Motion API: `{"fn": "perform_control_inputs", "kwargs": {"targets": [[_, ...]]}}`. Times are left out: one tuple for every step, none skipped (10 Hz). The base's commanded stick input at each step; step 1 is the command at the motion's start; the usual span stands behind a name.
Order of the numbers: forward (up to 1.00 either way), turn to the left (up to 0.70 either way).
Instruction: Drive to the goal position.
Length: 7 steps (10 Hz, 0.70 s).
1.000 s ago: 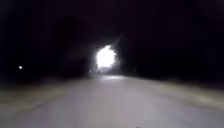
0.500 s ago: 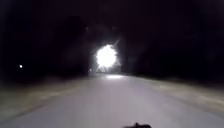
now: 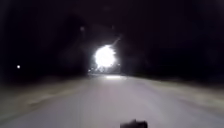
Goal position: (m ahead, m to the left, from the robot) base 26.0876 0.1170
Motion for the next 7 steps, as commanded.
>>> {"fn": "perform_control_inputs", "kwargs": {"targets": [[1.00, 0.00], [1.00, 0.00], [1.00, 0.00], [1.00, 0.00], [1.00, 0.00], [1.00, 0.00], [1.00, 0.00]]}}
